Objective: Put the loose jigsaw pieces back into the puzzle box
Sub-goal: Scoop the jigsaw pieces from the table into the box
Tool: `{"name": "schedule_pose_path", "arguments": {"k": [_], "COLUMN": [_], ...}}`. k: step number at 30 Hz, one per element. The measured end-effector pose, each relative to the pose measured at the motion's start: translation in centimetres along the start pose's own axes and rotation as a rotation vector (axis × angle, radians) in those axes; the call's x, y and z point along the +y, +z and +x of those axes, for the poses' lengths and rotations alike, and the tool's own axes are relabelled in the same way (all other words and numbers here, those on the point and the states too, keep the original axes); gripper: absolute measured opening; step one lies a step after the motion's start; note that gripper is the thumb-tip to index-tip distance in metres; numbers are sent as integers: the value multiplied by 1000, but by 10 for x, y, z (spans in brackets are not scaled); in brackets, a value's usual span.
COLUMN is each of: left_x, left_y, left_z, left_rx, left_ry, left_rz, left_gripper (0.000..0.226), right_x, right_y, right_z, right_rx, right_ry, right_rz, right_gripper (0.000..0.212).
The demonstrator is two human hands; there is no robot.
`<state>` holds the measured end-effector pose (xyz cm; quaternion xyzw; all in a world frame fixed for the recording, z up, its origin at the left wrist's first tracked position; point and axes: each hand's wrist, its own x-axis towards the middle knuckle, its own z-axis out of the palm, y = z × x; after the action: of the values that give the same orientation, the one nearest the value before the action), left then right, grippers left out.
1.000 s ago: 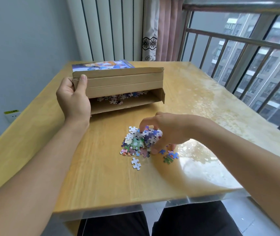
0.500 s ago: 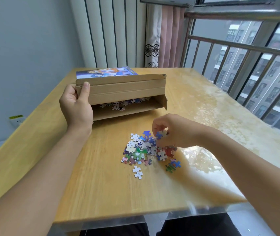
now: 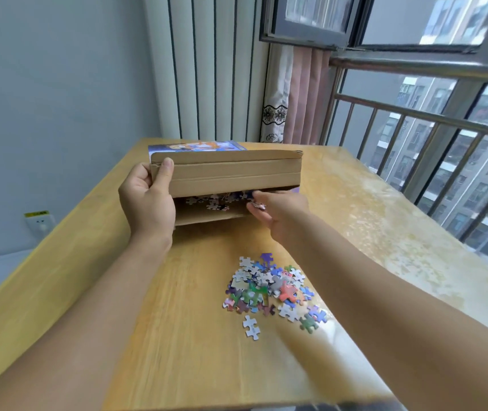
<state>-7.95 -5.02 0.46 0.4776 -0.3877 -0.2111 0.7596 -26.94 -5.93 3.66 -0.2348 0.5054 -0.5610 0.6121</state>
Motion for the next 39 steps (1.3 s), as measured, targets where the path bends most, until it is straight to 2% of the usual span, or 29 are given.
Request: {"name": "schedule_pose_path", "arguments": {"k": [2,5,7,8,11,13,14,16,17,20,21,24,27,29,34,39], "left_x": [1,4,4,3,4,2,3,2,1,2,3,6,8,8,8,9], "left_y": [-1,-3,-3,-3,-5,-5,-5,-4,-4,-3,-3,-4,-5,-5,-4,-3], "left_z": [2,3,2,3,6,6,6,5,6,5,4,2,1,2,2,2], "left_rx": [3,3,-6,-10,-13,-1,1,-3,-6,2,4,8,19,18,19,21], "left_ry": [-3,2,5,3,7,11,11,14,18,16,12,10,14,15,14,8], "left_rz": [-2,-7,-9,-12,-24,-20,-19,-16,-18,-6,4,34,57,64,51,38], "left_gripper": [54,53,55,56,57,58,60,61,61,57,55,42,40,40,38,37], "right_x": [1,1,-3,-5,4,10,10,6,3,8,15,26,20,20,15,12], "right_y": [11,18,14,9,-11,-28,-38,-59,-70,-85,-83,-73,-66,-66,-65,-65], "right_z": [1,7,6,6,0,-6,-15,-32,-42,-67,-69,-60,-54,-55,-52,-50], "right_rx": [-4,-117,-253,-259,-325,-381,-397,-468,-529,-690,-696,-706,-752,-777,-786,-782], "right_ry": [-1,-30,9,-8,-214,-370,-499,-703,-698,-530,-562,-698,-679,-654,-633,-706], "right_rz": [51,-94,-190,-285,-526,-772,-925,-1161,-1281,-1756,-1862,-1955,-1876,-1821,-1808,-1786], "right_gripper": [25,29,15,17,21,49,55,53,61,109,113,94,64,52,39,26]}}
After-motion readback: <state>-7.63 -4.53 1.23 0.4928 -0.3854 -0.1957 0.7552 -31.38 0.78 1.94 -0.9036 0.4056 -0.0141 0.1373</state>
